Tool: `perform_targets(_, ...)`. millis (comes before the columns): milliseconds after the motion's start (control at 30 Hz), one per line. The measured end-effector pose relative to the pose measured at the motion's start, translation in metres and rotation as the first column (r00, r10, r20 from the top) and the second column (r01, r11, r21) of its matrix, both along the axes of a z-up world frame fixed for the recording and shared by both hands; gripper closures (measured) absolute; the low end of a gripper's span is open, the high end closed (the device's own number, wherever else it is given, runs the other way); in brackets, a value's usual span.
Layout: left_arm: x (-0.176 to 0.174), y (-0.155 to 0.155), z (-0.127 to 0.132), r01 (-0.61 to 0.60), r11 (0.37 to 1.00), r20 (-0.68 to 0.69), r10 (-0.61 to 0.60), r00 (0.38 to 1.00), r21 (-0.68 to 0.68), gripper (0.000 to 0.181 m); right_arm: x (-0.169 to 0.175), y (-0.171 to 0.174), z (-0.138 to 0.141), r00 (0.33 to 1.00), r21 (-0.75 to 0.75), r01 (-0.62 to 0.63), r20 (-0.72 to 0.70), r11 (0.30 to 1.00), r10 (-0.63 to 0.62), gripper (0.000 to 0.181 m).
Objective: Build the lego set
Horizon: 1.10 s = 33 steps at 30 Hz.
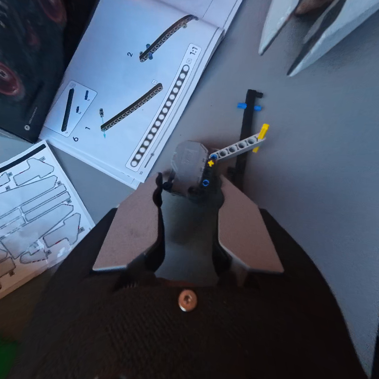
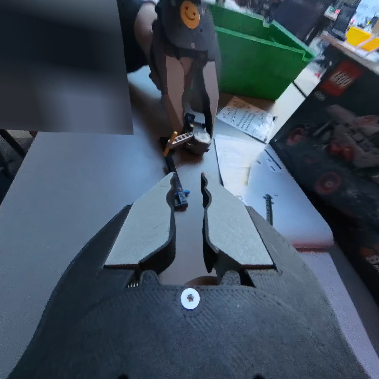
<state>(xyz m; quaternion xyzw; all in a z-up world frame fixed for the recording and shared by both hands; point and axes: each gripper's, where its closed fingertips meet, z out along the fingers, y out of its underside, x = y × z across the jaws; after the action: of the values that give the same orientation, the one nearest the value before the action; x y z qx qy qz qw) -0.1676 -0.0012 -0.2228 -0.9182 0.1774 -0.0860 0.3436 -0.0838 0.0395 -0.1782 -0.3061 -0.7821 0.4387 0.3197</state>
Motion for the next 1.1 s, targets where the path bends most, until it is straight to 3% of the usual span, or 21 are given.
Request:
perform_targets(300, -0.003, 0.008, -0.002, -0.088, 0.996, 0.003, 0.088, 0.996, 0.033, 0.132, -0.008, -0.007, -0.041, 0.992, 0.319, 0.083, 0.064, 0.944, -0.109, 0.147)
perform_targets(400, -0.005, 0.01, -0.002, -0.114, 0.993, -0.008, 0.114, 0.993, 0.029, 0.132, -0.004, -0.011, -0.044, 0.993, 0.33, 0.051, 0.083, 0.943, -0.082, 0.169)
perform_targets(533, -0.005, 0.009, -0.003, -0.131, 0.991, -0.03, 0.132, 0.991, 0.021, 0.132, 0.003, -0.01, -0.043, 0.993, 0.307, 0.033, 0.096, 0.951, -0.065, 0.175)
perform_targets(833, 0.002, 0.0, -0.004, -0.117, 0.993, -0.033, 0.117, 0.993, -0.023, 0.118, 0.016, 0.012, -0.043, 0.987, 0.239, 0.001, 0.157, 0.971, -0.04, 0.176)
perform_targets(1100, 0.004, 0.001, 0.011, -0.148, 0.989, 0.022, 0.148, 0.989, 0.01, 0.13, 0.016, 0.029, -0.043, 0.986, 0.256, 0.015, 0.155, 0.967, -0.057, 0.176)
